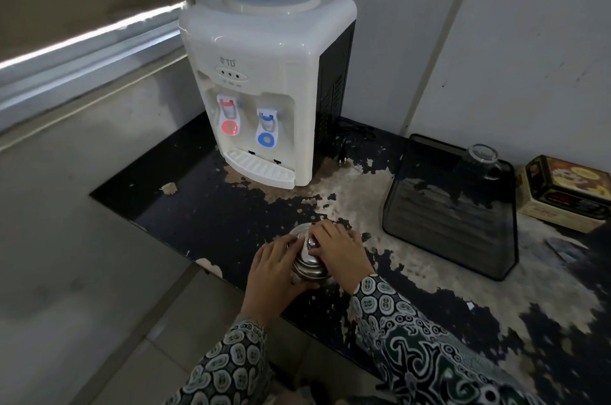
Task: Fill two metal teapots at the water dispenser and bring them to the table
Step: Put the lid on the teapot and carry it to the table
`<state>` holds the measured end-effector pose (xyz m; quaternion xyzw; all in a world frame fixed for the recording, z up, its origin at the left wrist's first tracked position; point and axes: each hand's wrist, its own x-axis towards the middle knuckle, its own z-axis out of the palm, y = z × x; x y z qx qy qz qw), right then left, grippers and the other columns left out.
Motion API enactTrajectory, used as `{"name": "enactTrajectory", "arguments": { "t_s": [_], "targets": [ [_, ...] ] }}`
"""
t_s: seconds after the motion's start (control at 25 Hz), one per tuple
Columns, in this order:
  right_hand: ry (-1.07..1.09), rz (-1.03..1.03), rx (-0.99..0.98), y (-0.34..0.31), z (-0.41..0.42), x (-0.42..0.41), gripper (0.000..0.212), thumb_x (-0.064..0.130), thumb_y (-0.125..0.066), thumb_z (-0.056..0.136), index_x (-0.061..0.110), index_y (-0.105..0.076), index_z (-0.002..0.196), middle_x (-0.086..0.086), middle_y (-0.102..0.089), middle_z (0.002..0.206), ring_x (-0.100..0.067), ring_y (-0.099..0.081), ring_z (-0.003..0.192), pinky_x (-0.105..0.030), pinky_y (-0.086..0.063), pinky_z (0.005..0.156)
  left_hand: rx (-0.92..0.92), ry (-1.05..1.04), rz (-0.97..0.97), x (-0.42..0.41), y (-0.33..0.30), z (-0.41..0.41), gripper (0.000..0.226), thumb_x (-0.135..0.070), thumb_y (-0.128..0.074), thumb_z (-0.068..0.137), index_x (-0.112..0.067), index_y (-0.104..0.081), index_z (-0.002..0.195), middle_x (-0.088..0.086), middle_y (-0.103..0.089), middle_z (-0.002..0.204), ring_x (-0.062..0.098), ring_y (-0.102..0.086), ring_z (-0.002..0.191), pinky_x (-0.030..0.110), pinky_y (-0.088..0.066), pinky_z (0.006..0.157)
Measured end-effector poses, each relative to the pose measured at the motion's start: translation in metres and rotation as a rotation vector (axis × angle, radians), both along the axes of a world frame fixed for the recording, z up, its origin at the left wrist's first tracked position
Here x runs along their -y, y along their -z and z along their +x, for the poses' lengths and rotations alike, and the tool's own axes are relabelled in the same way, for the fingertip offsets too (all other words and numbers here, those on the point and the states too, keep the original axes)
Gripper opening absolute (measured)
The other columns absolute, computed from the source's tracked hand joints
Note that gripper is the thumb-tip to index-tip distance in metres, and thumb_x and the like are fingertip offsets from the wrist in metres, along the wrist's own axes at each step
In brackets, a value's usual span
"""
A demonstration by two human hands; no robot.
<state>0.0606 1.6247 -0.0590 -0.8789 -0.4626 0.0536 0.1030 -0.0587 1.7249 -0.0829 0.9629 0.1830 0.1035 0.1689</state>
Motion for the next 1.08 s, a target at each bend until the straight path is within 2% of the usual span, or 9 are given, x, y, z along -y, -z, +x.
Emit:
{"name": "enactTrajectory", "arguments": {
  "t_s": [0.12, 0.28, 0.4, 0.52, 0.6, 0.68, 0.88, 1.0, 1.08],
  "targets": [
    [0.008, 0.011, -0.001, -0.001, 0.0, 0.0, 0.032, 0.033, -0.046, 0.091, 0.019, -0.045, 0.12, 0.0, -0.047, 0.127, -0.021, -0.045, 0.118, -0.041, -0.034, 0.098, -0.01, 0.016, 0.045, -0.002, -0.004, 0.002, 0.08, -0.072, -0.045, 0.059, -0.02, -0.062, 0.118, 0.0, -0.067, 0.113, 0.022, -0.067, 0.096, 0.041, -0.053, 0.085],
    [-0.026, 0.044, 0.005, 0.004, 0.003, 0.002, 0.034, 0.035, -0.051, 0.088, 0.021, -0.046, 0.119, 0.002, -0.048, 0.126, -0.02, -0.046, 0.117, -0.042, -0.034, 0.098, -0.016, 0.02, 0.079, -0.004, -0.005, 0.002, 0.08, -0.074, -0.043, 0.06, -0.022, -0.064, 0.116, -0.001, -0.068, 0.11, 0.019, -0.065, 0.097, 0.042, -0.052, 0.087],
    [-0.009, 0.132, -0.24, 0.004, 0.01, 0.01, 0.047, 0.053, -0.045, 0.085, 0.023, -0.045, 0.121, 0.004, -0.048, 0.126, -0.015, -0.044, 0.117, -0.038, -0.035, 0.1, -0.024, 0.077, 0.109, -0.006, -0.008, 0.003, 0.075, -0.072, -0.044, 0.065, -0.018, -0.066, 0.112, -0.001, -0.068, 0.109, 0.019, -0.063, 0.103, 0.043, -0.05, 0.093],
    [-0.013, 0.343, -0.511, 0.005, 0.016, 0.029, 0.064, 0.07, -0.03, 0.079, 0.023, -0.047, 0.118, 0.001, -0.053, 0.116, -0.012, -0.051, 0.104, -0.032, -0.044, 0.089, 0.032, 0.096, 0.049, -0.011, -0.018, 0.01, 0.058, -0.06, -0.048, 0.074, -0.016, -0.068, 0.106, -0.004, -0.067, 0.104, 0.015, -0.066, 0.094, 0.034, -0.055, 0.086],
    [-0.039, 0.327, -0.606, 0.006, 0.019, 0.04, 0.057, 0.067, -0.033, 0.08, 0.025, -0.048, 0.115, 0.003, -0.053, 0.119, -0.01, -0.053, 0.104, -0.031, -0.047, 0.088, 0.009, 0.074, -0.064, -0.02, -0.027, 0.017, 0.042, -0.046, -0.058, 0.08, -0.018, -0.066, 0.11, -0.006, -0.063, 0.105, 0.011, -0.06, 0.095, 0.026, -0.051, 0.083],
    [-0.037, 0.285, -0.63, 0.004, 0.023, 0.045, 0.054, 0.066, -0.04, 0.079, 0.026, -0.05, 0.114, 0.005, -0.053, 0.123, -0.009, -0.053, 0.108, -0.032, -0.047, 0.091, -0.039, 0.082, -0.129, -0.027, -0.034, 0.024, 0.033, -0.037, -0.063, 0.082, -0.02, -0.066, 0.11, -0.006, -0.06, 0.103, 0.009, -0.057, 0.094, 0.028, -0.05, 0.085],
    [0.048, 0.253, -0.534, -0.012, 0.029, 0.032, 0.041, 0.06, -0.042, 0.085, 0.021, -0.052, 0.086, 0.001, -0.058, 0.086, -0.018, -0.057, 0.08, -0.026, -0.041, 0.066, -0.138, -0.006, -0.288, -0.035, -0.047, 0.039, 0.023, -0.033, -0.061, 0.086, -0.012, -0.067, 0.083, 0.001, -0.061, 0.085, 0.019, -0.06, 0.082, 0.033, -0.045, 0.072],
    [0.005, 0.274, -0.489, -0.021, 0.028, 0.033, 0.029, 0.044, -0.047, 0.09, 0.016, -0.056, 0.09, 0.0, -0.06, 0.082, -0.017, -0.055, 0.075, -0.029, -0.039, 0.067, -0.011, 0.025, -0.361, -0.025, -0.049, 0.035, 0.015, -0.023, -0.062, 0.086, -0.014, -0.069, 0.097, 0.002, -0.064, 0.093, 0.018, -0.061, 0.088, 0.033, -0.048, 0.08],
    [-0.031, 0.279, -0.453, -0.03, 0.024, 0.032, 0.022, 0.035, -0.05, 0.091, 0.014, -0.054, 0.09, 0.002, -0.056, 0.081, -0.013, -0.049, 0.073, -0.029, -0.035, 0.066, 0.085, 0.033, -0.406, -0.013, -0.051, 0.029, 0.011, -0.021, -0.063, 0.086, -0.014, -0.068, 0.094, 0.001, -0.065, 0.086, 0.016, -0.061, 0.081, 0.033, -0.048, 0.076]
  ]
}}
